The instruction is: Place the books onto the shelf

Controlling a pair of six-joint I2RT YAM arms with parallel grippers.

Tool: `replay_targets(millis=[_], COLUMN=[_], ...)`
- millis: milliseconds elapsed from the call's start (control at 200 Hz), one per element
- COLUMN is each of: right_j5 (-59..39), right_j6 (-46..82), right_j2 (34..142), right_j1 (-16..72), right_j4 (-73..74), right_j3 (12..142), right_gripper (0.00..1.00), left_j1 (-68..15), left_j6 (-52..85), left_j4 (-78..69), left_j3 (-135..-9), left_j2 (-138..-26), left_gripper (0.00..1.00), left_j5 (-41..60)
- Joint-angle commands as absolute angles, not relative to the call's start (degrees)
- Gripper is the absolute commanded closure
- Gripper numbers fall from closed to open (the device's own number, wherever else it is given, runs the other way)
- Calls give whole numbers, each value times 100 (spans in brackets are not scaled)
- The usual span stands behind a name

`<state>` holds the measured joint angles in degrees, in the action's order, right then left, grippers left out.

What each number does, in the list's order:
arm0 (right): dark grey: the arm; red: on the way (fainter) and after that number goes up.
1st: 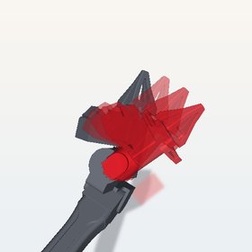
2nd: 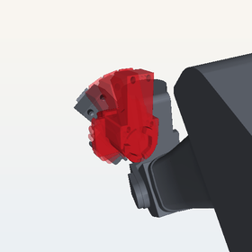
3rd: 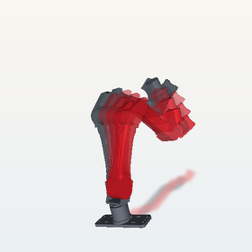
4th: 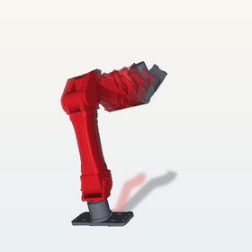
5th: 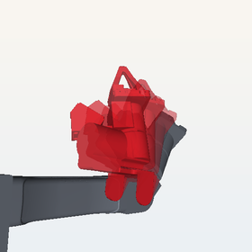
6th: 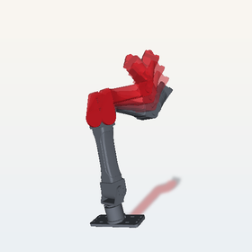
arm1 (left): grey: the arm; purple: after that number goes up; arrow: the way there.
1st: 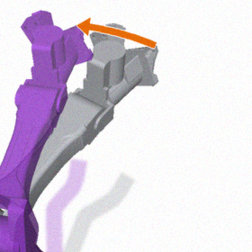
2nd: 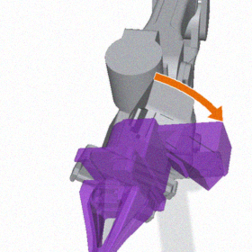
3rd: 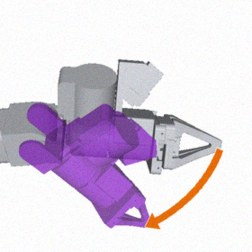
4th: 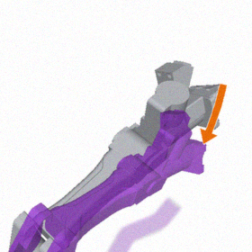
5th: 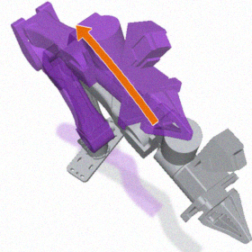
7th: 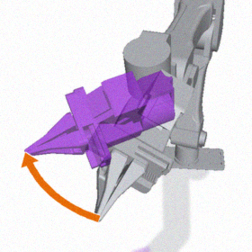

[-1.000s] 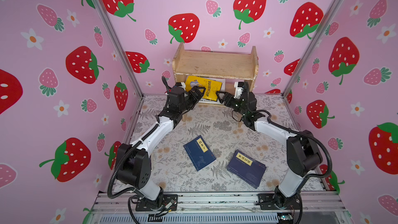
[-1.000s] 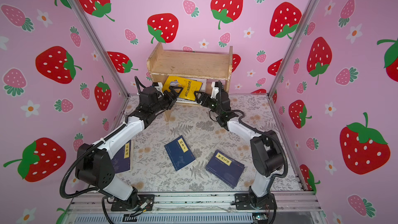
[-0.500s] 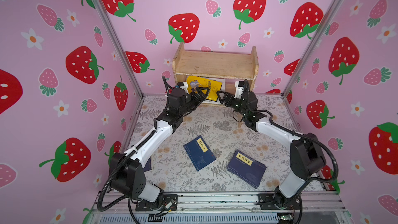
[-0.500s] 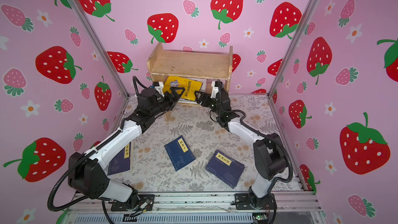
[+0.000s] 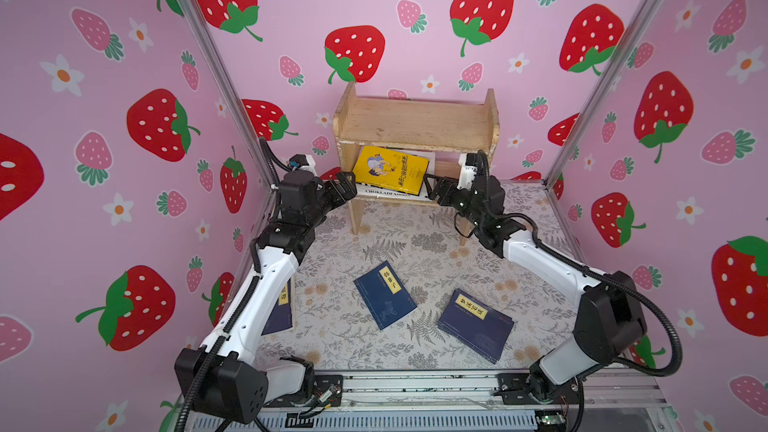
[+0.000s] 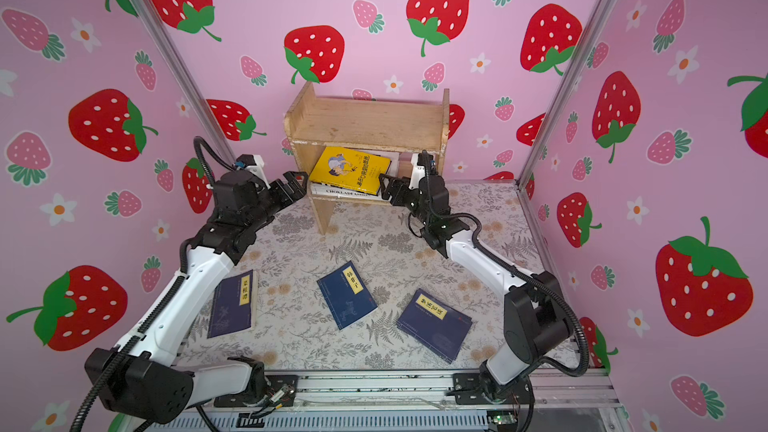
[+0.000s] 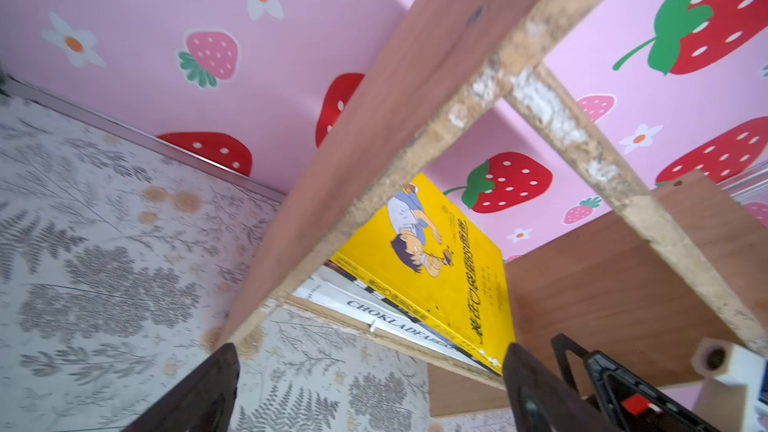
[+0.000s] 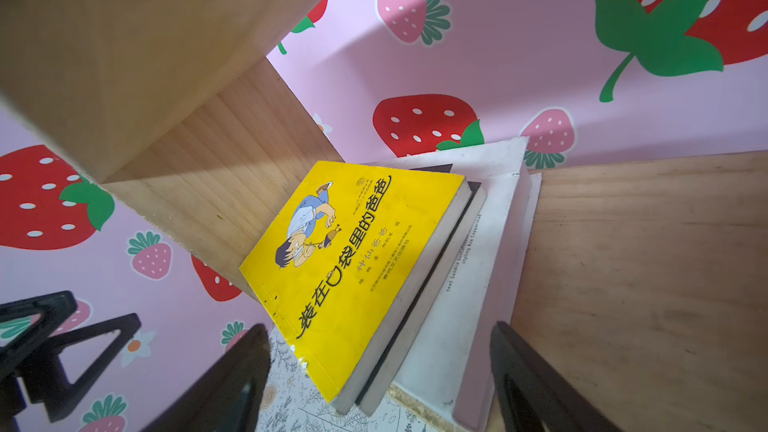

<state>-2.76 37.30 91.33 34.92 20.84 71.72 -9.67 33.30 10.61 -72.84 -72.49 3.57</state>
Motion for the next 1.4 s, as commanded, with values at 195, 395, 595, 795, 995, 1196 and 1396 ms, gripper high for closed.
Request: replay_targets(millis=[195,395,595,795,995,1196,1396], right_j5=[-255,-604,-904,-946,-554,-481,44], right_j6=[3370,3292,3463,3694,4110,4124,4538], right_j2=[9057,8993,8861,8855,8954,9595,9960], right_j1=[2944,2388,2240,2669,3093,3243,3280], right_j4=[1917,1752,1631,1857,2986,2643,2112], right_j3=[7410,7477,7507,7362,6959,7816,8190], right_gripper=[17,17,19,24,27,30,34], left_j1=[-789,-799,-833,-972,-1090,-1125,-1125], left_j6=[3213,3382,3419,3333,3287,3276,3141], left_j4=[721,466,337,210,101,-69,-142], left_j3=[-6936,-6853,-6844,-7079,-7251,-7438,-7584], left_j2=[-7335,-7418,-7544,-7784,-8013,-8262,-8415], left_gripper=[0,1,1,2,2,1,1], left_j5=[684,1101,1248,1404,1443,1596,1529])
